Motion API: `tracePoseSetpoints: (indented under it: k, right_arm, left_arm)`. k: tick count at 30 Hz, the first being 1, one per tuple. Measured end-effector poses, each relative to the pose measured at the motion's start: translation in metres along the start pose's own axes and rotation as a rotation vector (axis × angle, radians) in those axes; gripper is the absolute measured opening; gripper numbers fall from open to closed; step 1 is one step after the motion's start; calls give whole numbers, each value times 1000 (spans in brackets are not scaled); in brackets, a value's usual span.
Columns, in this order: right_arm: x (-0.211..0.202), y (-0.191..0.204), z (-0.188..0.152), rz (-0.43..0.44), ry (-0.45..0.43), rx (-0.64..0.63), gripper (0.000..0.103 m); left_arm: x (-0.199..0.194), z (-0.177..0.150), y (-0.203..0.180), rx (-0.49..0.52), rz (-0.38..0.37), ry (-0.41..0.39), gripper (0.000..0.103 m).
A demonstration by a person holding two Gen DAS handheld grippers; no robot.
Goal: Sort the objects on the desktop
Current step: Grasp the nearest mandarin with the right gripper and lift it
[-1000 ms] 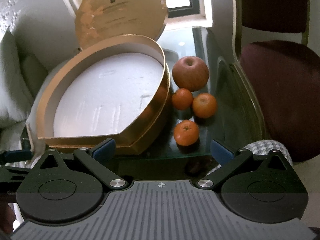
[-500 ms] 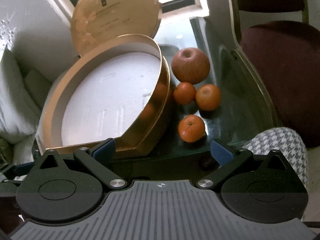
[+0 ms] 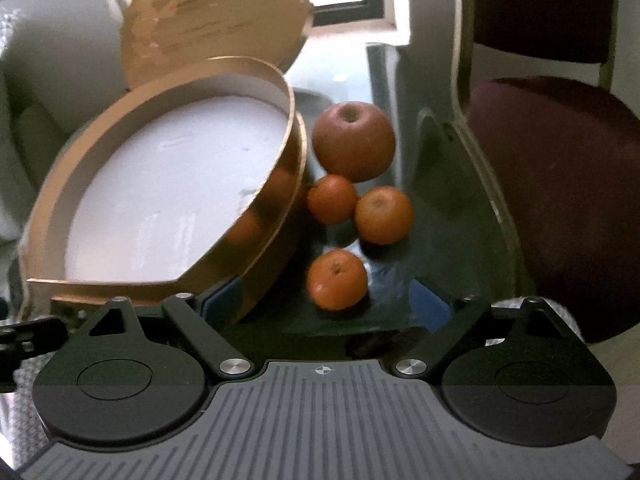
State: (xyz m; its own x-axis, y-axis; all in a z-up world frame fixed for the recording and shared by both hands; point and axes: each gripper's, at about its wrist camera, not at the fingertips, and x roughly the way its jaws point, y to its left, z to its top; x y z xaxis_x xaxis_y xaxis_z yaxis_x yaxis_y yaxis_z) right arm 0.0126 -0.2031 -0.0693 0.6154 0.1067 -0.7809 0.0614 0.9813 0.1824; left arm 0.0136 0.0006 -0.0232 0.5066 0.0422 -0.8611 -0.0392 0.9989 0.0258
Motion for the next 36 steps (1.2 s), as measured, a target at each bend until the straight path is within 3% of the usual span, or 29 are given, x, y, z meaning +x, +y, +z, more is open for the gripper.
tracePoseSetpoints:
  k: [7,11,16,29,36]
  right_arm:
    - [26,0,5,-15,62,-16,79]
    - [38,3,4,-25,71,-28,78]
    - [49,0,4,-69,111,-31,64]
    - [65,5,4,-113,169,-51,51]
    - [66,3,3,-118,153,-34,46]
  left_arm:
    - [4,3,-3,25,0,5,101]
    - [8,4,-3,36,-12,7,99]
    - [11,5,-2,36,1,8,99]
    - [13,6,-3,33,-7,10,100]
    - [9,5,-2,30,-1,5,100]
